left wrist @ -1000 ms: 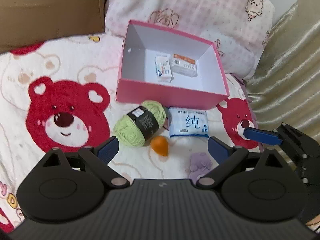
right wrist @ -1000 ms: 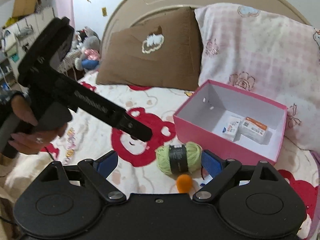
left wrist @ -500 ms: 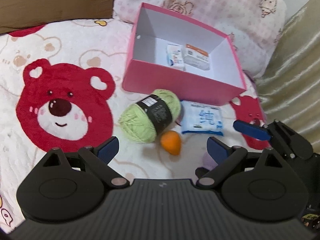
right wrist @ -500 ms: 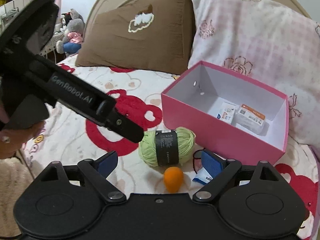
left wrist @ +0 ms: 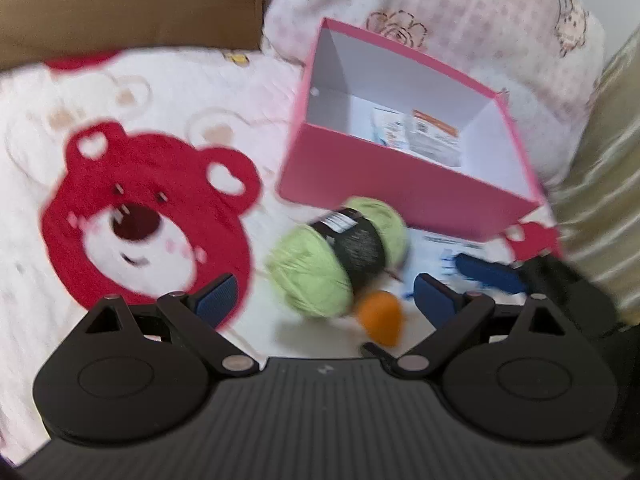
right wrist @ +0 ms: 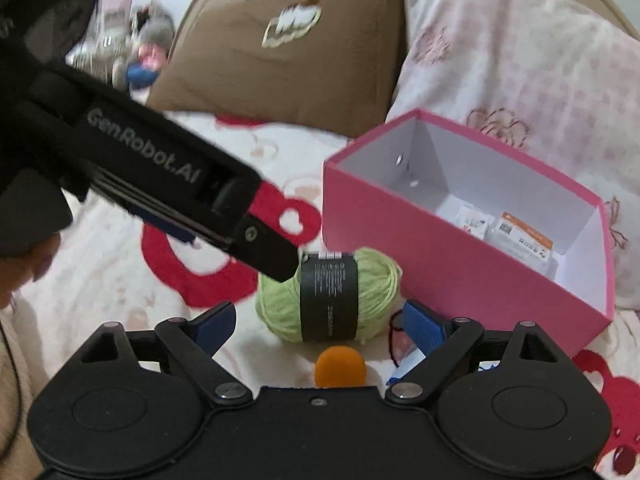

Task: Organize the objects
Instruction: 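Move the left tool back toward the green yarn ball, then lower the left tool over the green yarn ball, fingers around it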

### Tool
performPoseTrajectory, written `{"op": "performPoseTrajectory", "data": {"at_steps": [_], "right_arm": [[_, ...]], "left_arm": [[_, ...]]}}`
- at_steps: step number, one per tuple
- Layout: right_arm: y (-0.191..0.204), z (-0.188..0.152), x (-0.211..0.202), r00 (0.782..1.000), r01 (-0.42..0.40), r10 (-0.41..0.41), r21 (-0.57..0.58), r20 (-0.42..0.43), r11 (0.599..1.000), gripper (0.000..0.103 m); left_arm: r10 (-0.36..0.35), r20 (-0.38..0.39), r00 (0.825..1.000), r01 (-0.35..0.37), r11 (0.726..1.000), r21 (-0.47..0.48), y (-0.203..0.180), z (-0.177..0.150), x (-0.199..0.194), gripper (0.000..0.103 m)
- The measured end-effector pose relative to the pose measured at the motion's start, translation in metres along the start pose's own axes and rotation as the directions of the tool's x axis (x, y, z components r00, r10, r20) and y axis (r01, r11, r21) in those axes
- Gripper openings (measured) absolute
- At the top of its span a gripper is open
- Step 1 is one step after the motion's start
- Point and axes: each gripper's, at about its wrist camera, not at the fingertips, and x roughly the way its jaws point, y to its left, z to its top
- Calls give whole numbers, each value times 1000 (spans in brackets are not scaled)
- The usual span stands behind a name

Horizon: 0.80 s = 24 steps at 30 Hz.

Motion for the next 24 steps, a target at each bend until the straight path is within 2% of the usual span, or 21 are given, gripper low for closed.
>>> {"op": "performPoseTrajectory", "data": {"at_steps": [4,7,9,14,17,20,24], "right_arm": [[0,-3,7,1000,-3,4,-28,2,1000,93],[-6,-6,15,1000,-9,9,-19,16,1000,93],[-9,-7,22,1000,-22,23,-20,18,1000,93],[-7,-3,44,999,-43,41,-87,-26,995,93],[-6,-4,49,998,-61,58,-94,-27,994,93],[-4,-6,53,999,-38,37,-101,-11,994,93],[-8,-10,59,1000,-23,24,-52,11,998,93]], "left_arm": [[-8,-15,1000,8,1000,10,2,-4,13,95],[-14,2,1000,14,1000,12,4,-8,22,93],[-52,18,998,53,998,-30,7,-13,24,92],[-42,84,996,38,998,47,-5,-17,20,92],[-37,68,997,35,999,22,-1,-17,27,92],[-41,57,998,42,999,-1,7,-17,35,92],[-38,56,998,39,999,-12,19,-17,45,92]]}}
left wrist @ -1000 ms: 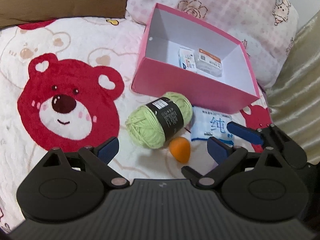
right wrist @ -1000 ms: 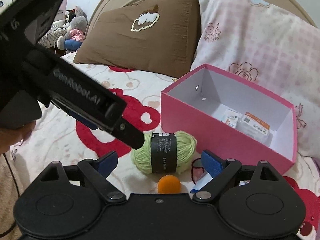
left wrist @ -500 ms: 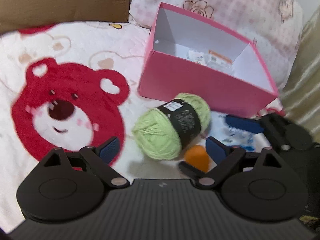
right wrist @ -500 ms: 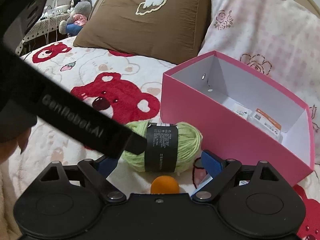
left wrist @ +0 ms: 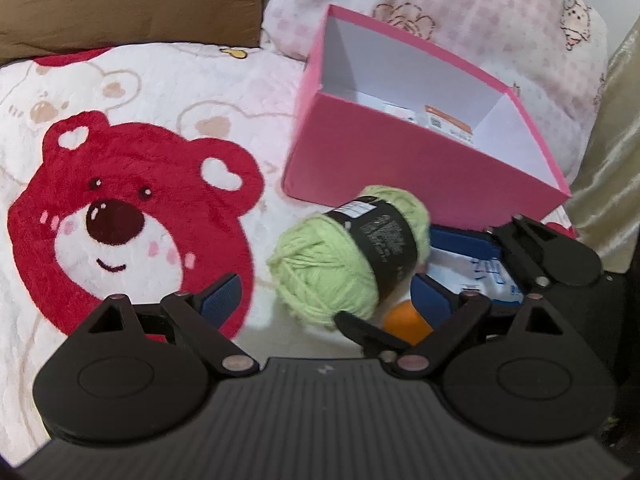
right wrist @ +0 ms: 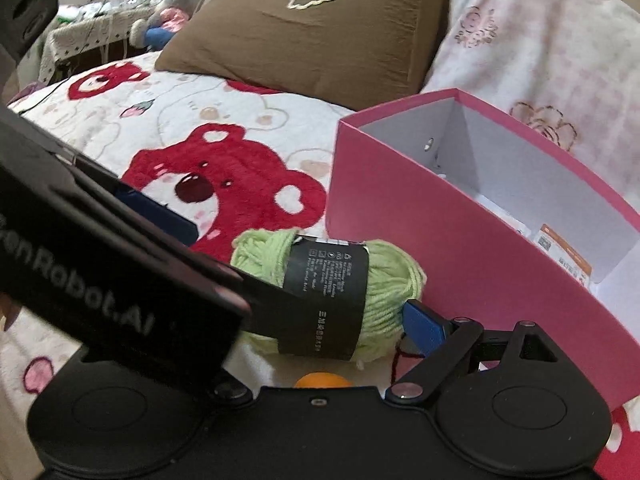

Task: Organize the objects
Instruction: 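Lower the left tool over the green yarn ball, fingers around it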

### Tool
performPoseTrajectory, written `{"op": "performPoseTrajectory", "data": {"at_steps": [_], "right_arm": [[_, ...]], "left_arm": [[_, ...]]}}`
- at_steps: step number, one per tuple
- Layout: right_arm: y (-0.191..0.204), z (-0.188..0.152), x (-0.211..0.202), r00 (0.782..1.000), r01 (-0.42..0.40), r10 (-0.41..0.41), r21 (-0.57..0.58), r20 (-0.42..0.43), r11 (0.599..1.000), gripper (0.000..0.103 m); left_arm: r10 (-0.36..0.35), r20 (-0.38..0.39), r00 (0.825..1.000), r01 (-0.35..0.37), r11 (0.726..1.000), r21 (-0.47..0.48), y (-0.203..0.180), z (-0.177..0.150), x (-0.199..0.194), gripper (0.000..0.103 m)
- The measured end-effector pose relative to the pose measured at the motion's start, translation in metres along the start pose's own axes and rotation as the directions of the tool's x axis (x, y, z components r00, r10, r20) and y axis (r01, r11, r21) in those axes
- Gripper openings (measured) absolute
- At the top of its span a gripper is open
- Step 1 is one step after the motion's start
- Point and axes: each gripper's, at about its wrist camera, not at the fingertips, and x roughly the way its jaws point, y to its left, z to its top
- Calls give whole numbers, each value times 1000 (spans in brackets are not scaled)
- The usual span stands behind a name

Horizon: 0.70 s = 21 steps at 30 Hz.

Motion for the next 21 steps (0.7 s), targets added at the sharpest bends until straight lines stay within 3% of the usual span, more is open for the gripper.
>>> {"op": "performPoseTrajectory", "data": {"at_steps": [2,4,5,9,13,16,21], "right_arm": [[-3,-2,3,1000,-4,3,31,5,1000,93],[-4,-2,4,1000,-1,1,33,1,999,94],[-3,-1,7,1000,1,-1,17,-13,1000,95],[-1,1,13,1000,10,-11,-27,-28,1000,97],[-1,0,24,998,12,-14,-33,-54,999,98],[-2,2,28,998,4,-5,-16,-55,1000,99],[-7,5,31,998,-24,27,49,-49,999,99]], "left_arm": [[27,10,1000,-27,999,-25,7,-1,3,91],[105,18,994,-105,994,-15,8,-7,3,88],[103,20,994,-103,995,-8,10,-9,2,88],[65,60,996,-63,997,-49,17,-6,-4,88],[-5,54,999,8,998,-57,14,-2,1,85],[-45,55,997,48,998,-51,11,-1,8,81],[-84,98,992,96,987,-127,26,4,12,81]]}}
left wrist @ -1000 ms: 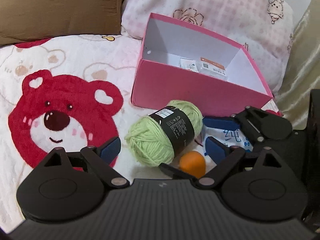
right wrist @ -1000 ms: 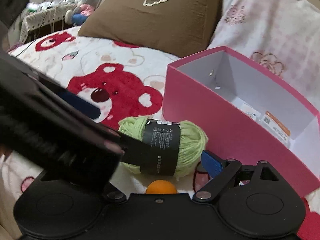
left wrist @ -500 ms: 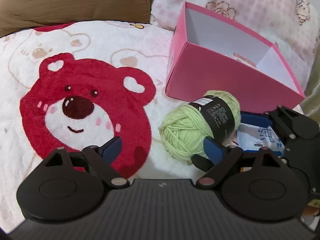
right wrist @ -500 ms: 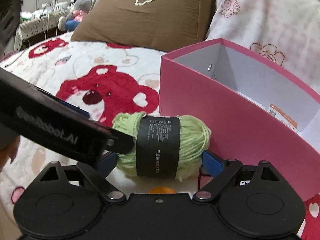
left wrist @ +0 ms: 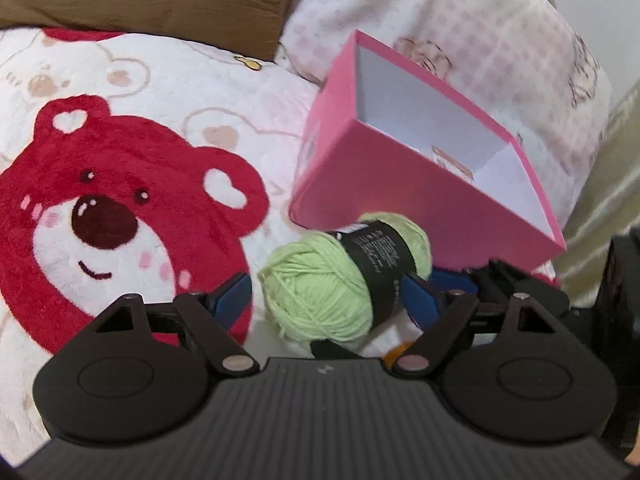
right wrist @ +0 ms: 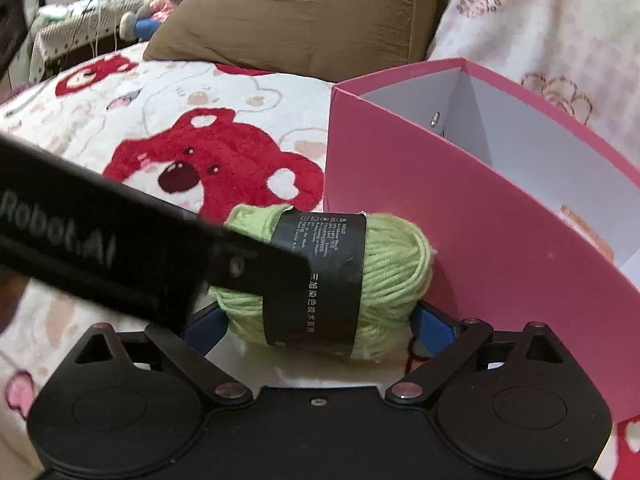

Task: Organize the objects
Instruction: 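Lower the left tool over the green yarn ball, fingers around it, then close the left tool on the yarn ball and lift it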

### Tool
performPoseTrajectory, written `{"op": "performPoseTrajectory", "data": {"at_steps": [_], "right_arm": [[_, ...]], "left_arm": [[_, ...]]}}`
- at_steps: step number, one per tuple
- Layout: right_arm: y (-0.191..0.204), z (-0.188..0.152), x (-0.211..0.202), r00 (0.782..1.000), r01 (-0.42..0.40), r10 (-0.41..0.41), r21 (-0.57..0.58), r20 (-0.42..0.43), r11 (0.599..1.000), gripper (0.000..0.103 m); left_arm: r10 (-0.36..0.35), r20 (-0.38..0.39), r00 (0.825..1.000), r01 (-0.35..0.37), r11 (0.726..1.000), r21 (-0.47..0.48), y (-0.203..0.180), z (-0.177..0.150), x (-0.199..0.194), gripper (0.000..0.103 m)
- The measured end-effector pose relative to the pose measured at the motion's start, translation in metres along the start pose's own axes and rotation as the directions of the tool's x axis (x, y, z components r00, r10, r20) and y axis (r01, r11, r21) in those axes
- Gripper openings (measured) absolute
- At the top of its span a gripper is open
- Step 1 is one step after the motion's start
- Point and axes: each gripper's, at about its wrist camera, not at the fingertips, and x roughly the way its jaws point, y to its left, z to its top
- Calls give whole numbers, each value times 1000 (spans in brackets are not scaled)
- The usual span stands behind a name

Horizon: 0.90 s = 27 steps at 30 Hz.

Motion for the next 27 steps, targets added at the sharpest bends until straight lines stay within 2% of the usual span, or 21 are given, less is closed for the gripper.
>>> {"op": "performPoseTrajectory", "data": {"at_steps": [2,3,4,5,7,12,22,25,27], "right_arm": [[-3,1,0,1000,-11,11,29,8,1000,99],[-4,1,1,1000,-12,12,35,12,999,99],[-3,0,1,1000,-12,11,39,15,999,99],[-2,1,2,1000,-11,10,41,17,999,99],[-1,1,3,1000,-11,10,49,27,999,98],[2,2,1,999,-10,6,95,41,995,94],[15,-2,-1,997,38,-48,171,56,985,88],[18,-2,-3,997,51,-62,207,50,977,86],[21,-4,-6,996,56,-68,218,51,974,85]], "left_arm": [[-2,1,1000,2,1000,-28,7,3,3,77],[-7,-9,1000,7,999,-39,11,4,6,70],[-34,-23,999,32,998,-53,14,5,8,63],[-71,-39,997,69,995,-71,17,6,10,60],[-92,-39,995,90,994,-68,15,5,9,58],[-92,-43,995,92,996,3,5,2,9,58],[-113,-55,992,110,992,-55,15,3,8,58],[-147,-119,982,134,985,-113,19,6,11,59],[-162,-119,980,149,983,-112,21,9,6,59]]}}
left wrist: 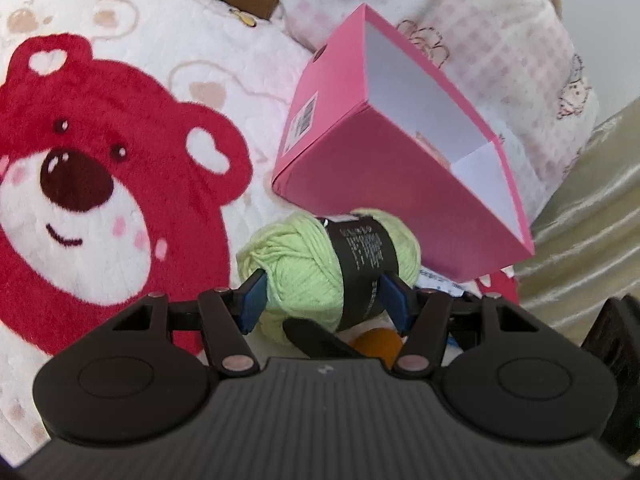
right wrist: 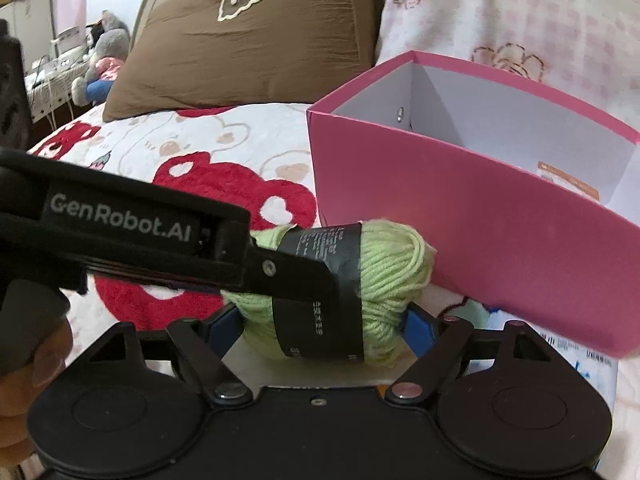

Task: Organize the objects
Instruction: 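Close the left tool on the yarn ball and lift it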

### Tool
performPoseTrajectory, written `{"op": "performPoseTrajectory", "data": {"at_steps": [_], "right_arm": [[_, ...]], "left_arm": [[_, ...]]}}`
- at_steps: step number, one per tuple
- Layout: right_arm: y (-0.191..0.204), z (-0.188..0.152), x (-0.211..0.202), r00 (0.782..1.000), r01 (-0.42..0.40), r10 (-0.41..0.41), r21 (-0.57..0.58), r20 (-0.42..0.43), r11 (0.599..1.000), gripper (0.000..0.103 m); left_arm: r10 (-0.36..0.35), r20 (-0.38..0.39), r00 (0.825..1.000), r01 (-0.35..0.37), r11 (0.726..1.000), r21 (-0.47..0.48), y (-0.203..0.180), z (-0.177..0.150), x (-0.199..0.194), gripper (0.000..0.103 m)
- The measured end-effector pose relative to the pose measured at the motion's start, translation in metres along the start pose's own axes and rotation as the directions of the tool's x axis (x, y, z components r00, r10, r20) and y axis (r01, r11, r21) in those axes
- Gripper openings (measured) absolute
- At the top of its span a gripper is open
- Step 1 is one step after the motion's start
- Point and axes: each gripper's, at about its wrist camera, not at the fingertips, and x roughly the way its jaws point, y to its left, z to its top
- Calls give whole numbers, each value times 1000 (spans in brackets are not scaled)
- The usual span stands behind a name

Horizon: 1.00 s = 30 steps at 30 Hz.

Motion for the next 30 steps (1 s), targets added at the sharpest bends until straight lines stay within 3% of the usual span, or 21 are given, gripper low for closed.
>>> {"op": "performPoseTrajectory", "data": {"at_steps": [9,17,22,30], "right_arm": [[15,-2,-11,1000,18,-19,69,15,997,86],[32,1,-14,999,40,-41,42,20,998,88],[39,-4,-22,998,58,-59,50,23,997,88],[44,-7,-32,994,106,-108,64,31,992,87]], "left_arm": [[20,-46,999,-15,995,99,-8,-5,-5,62],[-33,-31,999,34,999,28,2,1,-20,62],[-68,-38,997,67,997,-35,12,6,-26,52],[-83,-52,995,83,997,-2,-4,2,-35,52]]}}
